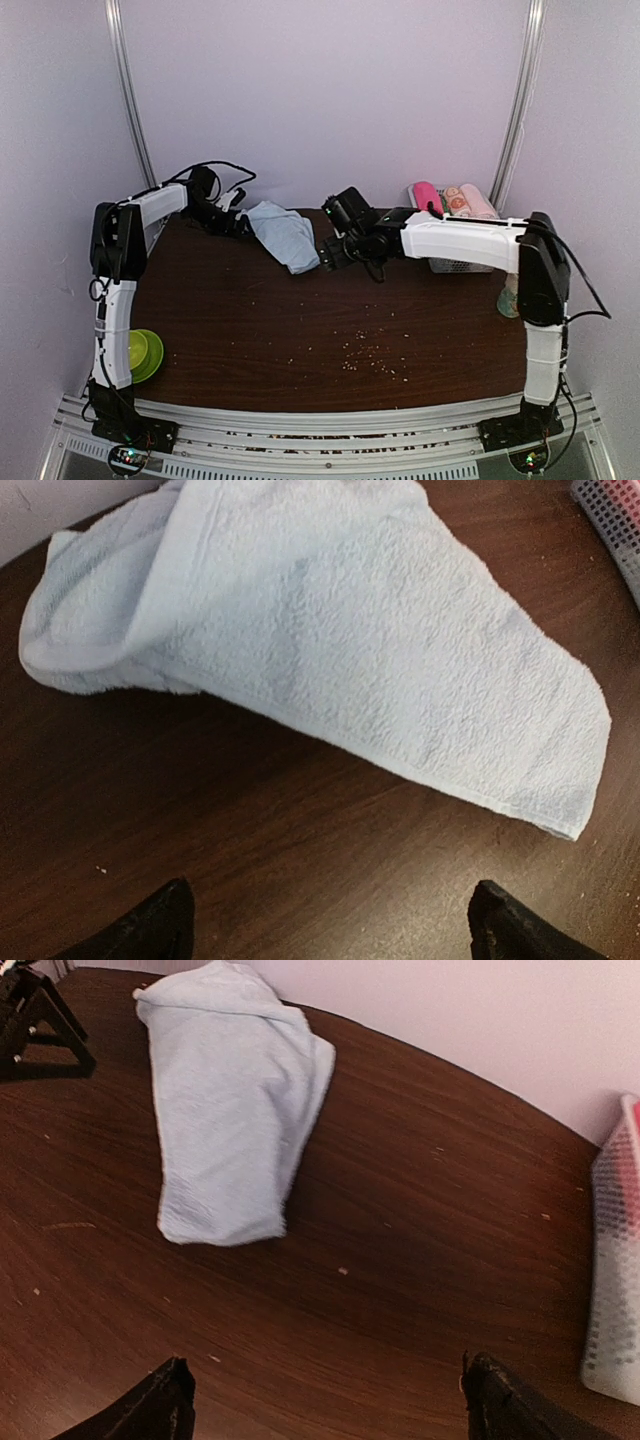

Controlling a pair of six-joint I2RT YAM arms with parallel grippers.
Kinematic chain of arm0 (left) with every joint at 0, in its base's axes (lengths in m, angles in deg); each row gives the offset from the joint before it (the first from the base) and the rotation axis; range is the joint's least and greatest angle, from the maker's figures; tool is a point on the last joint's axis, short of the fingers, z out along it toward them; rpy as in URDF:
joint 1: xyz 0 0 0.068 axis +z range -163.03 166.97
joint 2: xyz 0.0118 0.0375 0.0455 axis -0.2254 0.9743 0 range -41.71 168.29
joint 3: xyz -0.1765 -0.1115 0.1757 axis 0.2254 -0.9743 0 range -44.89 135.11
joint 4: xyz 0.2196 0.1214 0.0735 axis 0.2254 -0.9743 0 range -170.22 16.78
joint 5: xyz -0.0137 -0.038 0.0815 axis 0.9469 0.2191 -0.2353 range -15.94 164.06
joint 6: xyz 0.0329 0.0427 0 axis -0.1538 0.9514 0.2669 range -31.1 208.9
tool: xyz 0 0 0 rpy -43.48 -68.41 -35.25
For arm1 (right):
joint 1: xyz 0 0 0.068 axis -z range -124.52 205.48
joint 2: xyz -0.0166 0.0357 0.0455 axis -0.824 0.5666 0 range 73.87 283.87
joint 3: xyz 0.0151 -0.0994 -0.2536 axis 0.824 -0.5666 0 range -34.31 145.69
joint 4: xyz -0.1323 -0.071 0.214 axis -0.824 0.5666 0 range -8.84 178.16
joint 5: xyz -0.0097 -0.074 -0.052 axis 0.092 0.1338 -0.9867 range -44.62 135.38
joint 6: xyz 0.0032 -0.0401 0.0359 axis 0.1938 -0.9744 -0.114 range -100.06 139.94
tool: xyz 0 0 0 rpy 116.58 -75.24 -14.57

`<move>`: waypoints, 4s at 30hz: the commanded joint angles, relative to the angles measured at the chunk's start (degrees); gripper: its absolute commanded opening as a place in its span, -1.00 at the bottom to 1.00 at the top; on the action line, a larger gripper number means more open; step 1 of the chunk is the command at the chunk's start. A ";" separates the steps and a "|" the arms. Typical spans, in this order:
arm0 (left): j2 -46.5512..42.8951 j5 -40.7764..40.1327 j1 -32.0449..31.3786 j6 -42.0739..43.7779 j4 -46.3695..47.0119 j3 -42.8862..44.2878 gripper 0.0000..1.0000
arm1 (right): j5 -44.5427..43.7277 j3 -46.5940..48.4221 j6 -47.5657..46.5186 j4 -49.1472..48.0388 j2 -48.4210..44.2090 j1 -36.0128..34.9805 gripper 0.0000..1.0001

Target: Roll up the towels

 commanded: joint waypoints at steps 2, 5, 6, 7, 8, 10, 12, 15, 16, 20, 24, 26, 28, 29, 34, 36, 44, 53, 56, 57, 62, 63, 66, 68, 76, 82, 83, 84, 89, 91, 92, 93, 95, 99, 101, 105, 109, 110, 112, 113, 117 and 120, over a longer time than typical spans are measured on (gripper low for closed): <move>-5.48 -1.84 0.27 1.57 1.60 -4.61 0.96 | 8.28 11.81 11.93 -6.65 11.68 -0.31 0.85; -7.92 -1.59 0.31 1.90 1.60 -7.12 0.96 | 10.05 14.92 18.89 -9.16 15.74 0.85 0.83; -8.80 -1.34 0.31 1.99 1.70 -8.04 0.96 | 11.29 15.07 20.63 -10.77 16.57 1.40 0.79; -9.74 -1.11 0.34 2.09 2.08 -9.31 0.96 | 12.83 15.09 22.53 -12.30 17.27 2.02 0.75; -10.88 -0.96 0.36 2.19 2.50 -10.55 0.96 | 14.88 15.12 24.14 -13.39 18.10 2.65 0.69; -13.02 -0.74 0.31 2.43 3.36 -12.99 0.96 | 17.54 15.54 27.14 -14.77 19.65 3.63 0.61; -15.24 -0.67 0.36 2.67 3.89 -15.18 0.96 | 18.84 16.26 29.60 -15.46 21.12 4.12 0.57; -18.77 -0.94 0.42 2.92 4.71 -18.27 0.96 | 18.40 19.11 32.24 -13.98 23.65 4.66 0.52; -19.93 -0.99 0.42 3.02 4.81 -19.21 0.96 | 18.06 20.38 32.77 -12.95 24.42 4.78 0.51; -24.13 -1.33 0.40 3.24 5.17 -22.89 0.96 | 18.34 26.96 34.00 -9.11 27.79 5.02 0.49; -27.94 -1.19 0.43 3.89 5.44 -25.91 0.96 | 20.35 30.73 34.84 -7.32 30.08 5.28 0.34; -29.41 -1.10 0.41 4.27 5.73 -27.43 0.96 | 20.58 30.57 34.69 -7.03 29.90 5.33 0.30; -30.55 -1.16 0.42 4.62 5.84 -28.38 0.96 | 20.43 30.50 34.39 -6.25 29.73 5.26 0.27; -31.00 -1.29 0.48 4.81 5.82 -28.67 0.96 | 20.42 30.56 34.26 -5.85 29.76 5.32 0.26; -32.94 -2.21 0.64 5.89 4.64 -29.19 0.96 | 17.11 29.86 33.80 -1.35 28.48 5.06 0.26; -33.95 -2.47 0.66 6.31 4.68 -29.88 0.95 | 15.94 28.70 33.58 -0.27 27.43 4.96 0.25; -37.64 -4.70 0.69 8.92 4.70 -32.88 0.95 | 15.68 33.58 33.11 8.44 29.13 4.66 0.28; -33.89 -0.57 -0.09 12.99 4.63 -31.93 0.96 | 16.23 37.80 33.90 14.18 30.80 4.38 0.10; -28.88 1.16 -2.43 14.50 4.52 -29.40 0.96 | 14.65 30.18 33.02 10.18 25.47 4.53 0.13; -27.11 0.71 -3.65 15.19 4.59 -28.47 0.96 | 14.31 27.52 32.81 8.63 23.31 4.61 0.14; -19.41 -1.10 -9.25 15.28 4.59 -22.66 0.96 | 10.87 18.67 30.47 6.32 15.02 4.66 0.24; -18.50 -1.73 -10.19 15.02 4.58 -21.56 0.96 | 10.46 16.88 30.11 5.81 13.70 4.79 0.26; -15.99 -5.04 -12.88 14.84 4.58 -18.97 0.96 | 9.69 10.27 29.55 2.83 9.41 5.04 0.29; -14.28 -8.05 -14.92 15.25 4.53 -17.72 0.96 | 9.33 5.47 29.43 0.19 6.52 5.19 0.31; -6.15 -21.38 -20.42 18.37 3.33 -11.44 0.96 | 8.30 -10.56 29.39 -8.97 -3.81 5.69 0.32; 0.78 -23.28 -21.46 19.68 -1.62 -2.77 0.81 | 7.84 -18.71 29.42 -13.63 -10.10 5.45 0.33; 1.51 -23.72 -21.67 19.92 -1.91 -1.92 0.79 | 7.88 -19.68 29.46 -14.07 -10.86 5.38 0.33; 2.09 -24.40 -21.76 20.11 -2.09 -1.16 0.77 | 7.79 -20.93 29.33 -14.56 -11.41 5.33 0.32; 4.10 -25.64 -22.50 21.74 -2.30 0.94 0.37 | 7.12 -23.33 28.73 -15.76 -13.36 5.06 0.32; 4.52 -25.38 -22.90 22.38 -2.45 1.02 0.16 | 6.58 -23.57 28.33 -15.68 -13.70 4.98 0.32; 4.58 -25.16 -22.96 22.71 -2.46 0.90 0.04 | 6.49 -23.64 28.07 -15.69 -13.87 4.84 0.32; 4.70 -24.94 -23.13 23.22 -2.43 0.86 -0.05 | 6.52 -23.68 27.94 -15.69 -13.80 4.89 0.32; 4.74 -24.73 -23.52 24.32 -2.46 1.03 -0.31 | 6.54 -23.82 27.67 -15.83 -13.94 4.87 0.32; 4.75 -24.38 -24.27 26.46 -2.92 0.90 -0.76 | 6.66 -24.58 27.27 -16.38 -14.80 4.85 0.32; 4.40 -23.94 -24.82 27.28 -3.35 0.86 -1.00 | 6.61 -24.93 26.91 -16.33 -15.40 4.83 0.32; 2.52 -20.85 -25.74 26.42 -5.77 1.11 -1.00 | 4.77 -25.98 25.25 -14.41 -18.13 4.82 0.33; 0.06 -13.01 -27.52 19.31 -10.61 2.07 -1.00 | 1.02 -28.76 22.49 -11.92 -23.38 4.98 0.39; -0.35 -10.38 -28.43 17.35 -11.69 2.49 -1.00 | -0.22 -29.32 21.70 -10.88 -24.81 4.97 0.41; -1.06 -5.27 -29.93 13.06 -12.81 2.84 -1.00 | -2.51 -30.86 21.11 -9.44 -27.92 4.96 0.45; -1.43 -2.43 -30.70 11.05 -12.96 2.80 -1.00 | -3.70 -32.01 20.91 -9.13 -29.77 4.94 0.46; -1.86 7.85 -34.24 5.95 -12.97 3.78 -1.00 | -7.26 -36.29 20.27 -8.79 -36.81 4.96 0.49; -2.59 13.22 -36.02 4.46 -12.98 5.56 -0.80 | -8.77 -38.61 19.39 -8.40 -40.82 4.91 0.52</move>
